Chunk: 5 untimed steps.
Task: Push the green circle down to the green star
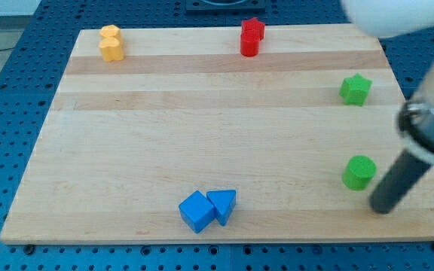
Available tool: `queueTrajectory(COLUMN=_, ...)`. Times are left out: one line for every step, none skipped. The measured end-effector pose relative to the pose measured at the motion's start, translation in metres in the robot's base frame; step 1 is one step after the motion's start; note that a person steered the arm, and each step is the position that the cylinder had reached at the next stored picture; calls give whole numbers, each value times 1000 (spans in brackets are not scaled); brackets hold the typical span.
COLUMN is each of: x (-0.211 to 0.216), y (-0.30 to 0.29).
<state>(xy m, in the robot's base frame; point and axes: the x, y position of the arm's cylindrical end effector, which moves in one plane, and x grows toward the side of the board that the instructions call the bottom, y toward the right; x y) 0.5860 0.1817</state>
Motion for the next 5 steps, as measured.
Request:
queueTrajectory(x=-30, y=-17)
queueTrajectory(x=-72, y=-12)
queueTrajectory(x=-101, y=-10)
queueTrajectory(x=-71, y=-8)
queueTrajectory(x=-60, y=16)
